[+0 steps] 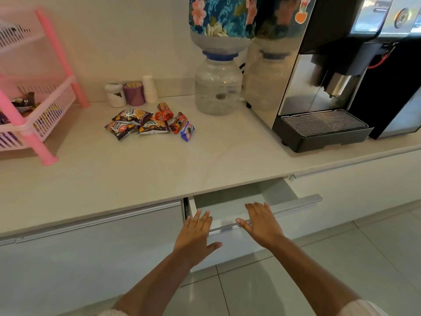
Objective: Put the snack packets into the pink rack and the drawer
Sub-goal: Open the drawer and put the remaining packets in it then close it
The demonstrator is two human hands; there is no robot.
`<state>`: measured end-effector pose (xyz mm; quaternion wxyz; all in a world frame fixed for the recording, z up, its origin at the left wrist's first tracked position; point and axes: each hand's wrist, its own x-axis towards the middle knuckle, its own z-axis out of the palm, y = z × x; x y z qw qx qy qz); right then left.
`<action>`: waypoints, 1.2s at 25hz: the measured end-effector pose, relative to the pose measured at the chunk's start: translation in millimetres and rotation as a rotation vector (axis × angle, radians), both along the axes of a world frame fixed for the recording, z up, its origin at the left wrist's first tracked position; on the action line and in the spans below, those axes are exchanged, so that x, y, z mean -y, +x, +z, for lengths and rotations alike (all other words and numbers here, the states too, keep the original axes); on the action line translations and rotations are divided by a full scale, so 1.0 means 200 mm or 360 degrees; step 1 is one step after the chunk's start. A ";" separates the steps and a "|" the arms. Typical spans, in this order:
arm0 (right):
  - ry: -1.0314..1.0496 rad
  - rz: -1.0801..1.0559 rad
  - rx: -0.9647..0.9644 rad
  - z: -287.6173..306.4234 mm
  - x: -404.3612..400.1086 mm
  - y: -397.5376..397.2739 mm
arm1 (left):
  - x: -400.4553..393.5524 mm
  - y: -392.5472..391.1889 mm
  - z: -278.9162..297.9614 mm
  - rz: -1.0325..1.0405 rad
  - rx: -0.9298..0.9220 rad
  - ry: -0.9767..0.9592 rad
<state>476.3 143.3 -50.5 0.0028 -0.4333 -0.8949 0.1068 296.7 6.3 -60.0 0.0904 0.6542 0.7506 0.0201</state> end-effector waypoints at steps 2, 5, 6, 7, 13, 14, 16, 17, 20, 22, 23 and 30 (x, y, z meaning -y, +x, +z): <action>0.0018 -0.0001 0.0009 0.01 0.06 0.04 | 0.06 0.04 0.01 -0.0049 0.0001 0.0041; 0.0001 -0.0003 0.0046 0.01 0.15 0.13 | 0.15 0.11 -0.01 -0.0129 -0.0047 0.0101; 0.0006 -0.0008 0.0046 0.00 0.19 0.16 | 0.19 0.13 -0.01 -0.0160 -0.0062 0.0123; 0.0011 -0.0005 0.0050 0.00 0.22 0.19 | 0.23 0.16 -0.01 -0.0190 -0.0065 0.0113; 0.0037 -0.0032 0.0055 -0.02 0.39 0.35 | 0.42 0.30 0.00 -0.0253 -0.0006 -0.0034; 0.0037 -0.0034 0.0048 -0.03 0.42 0.37 | 0.44 0.32 -0.01 -0.0265 0.0007 -0.0029; 0.0036 -0.0031 0.0058 -0.03 0.46 0.41 | 0.48 0.35 -0.01 -0.0292 0.0010 -0.0035; 0.0032 -0.0030 0.0067 -0.03 0.47 0.42 | 0.49 0.36 0.00 -0.0280 0.0006 -0.0063; 0.0019 -0.0042 0.0081 -0.03 0.50 0.45 | 0.53 0.38 0.01 -0.0258 -0.0012 -0.0036; 0.0010 -0.0049 0.0084 -0.03 0.51 0.45 | 0.53 0.40 0.02 -0.0307 0.0004 -0.0053; 0.0005 -0.0049 0.0084 -0.03 0.51 0.45 | 0.53 0.40 0.03 -0.0349 -0.0002 -0.0050; -0.0016 -0.0064 0.0098 -0.02 0.51 0.46 | 0.52 0.39 0.01 -0.0361 -0.0025 -0.0001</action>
